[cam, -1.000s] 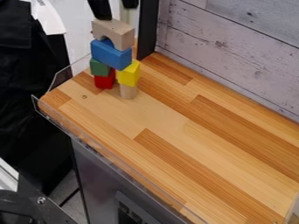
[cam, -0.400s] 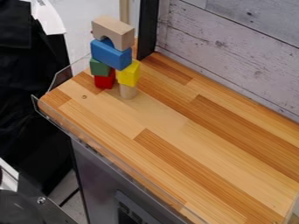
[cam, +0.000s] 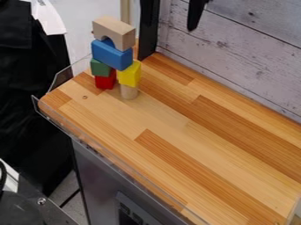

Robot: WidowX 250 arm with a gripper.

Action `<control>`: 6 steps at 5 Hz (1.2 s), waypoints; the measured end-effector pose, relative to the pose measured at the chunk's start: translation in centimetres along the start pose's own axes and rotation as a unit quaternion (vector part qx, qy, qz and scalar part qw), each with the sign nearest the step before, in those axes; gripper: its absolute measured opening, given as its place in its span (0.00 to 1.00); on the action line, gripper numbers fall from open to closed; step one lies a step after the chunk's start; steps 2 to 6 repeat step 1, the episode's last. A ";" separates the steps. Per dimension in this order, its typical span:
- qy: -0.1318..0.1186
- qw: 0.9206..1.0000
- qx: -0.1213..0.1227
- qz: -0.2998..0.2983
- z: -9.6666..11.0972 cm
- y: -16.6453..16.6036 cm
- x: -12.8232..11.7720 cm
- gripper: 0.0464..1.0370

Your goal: Put the arc on the tower

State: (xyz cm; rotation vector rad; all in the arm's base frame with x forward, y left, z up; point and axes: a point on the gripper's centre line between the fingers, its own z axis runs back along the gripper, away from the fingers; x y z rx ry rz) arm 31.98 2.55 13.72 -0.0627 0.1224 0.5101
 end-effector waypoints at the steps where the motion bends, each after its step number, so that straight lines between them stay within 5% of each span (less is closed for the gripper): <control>1: 0.007 0.999 -0.011 -0.052 -1.6 0.6 -0.2 0.96; 6: 0.007 0.999 -0.011 -0.052 -1.6 0.6 -0.2 0.96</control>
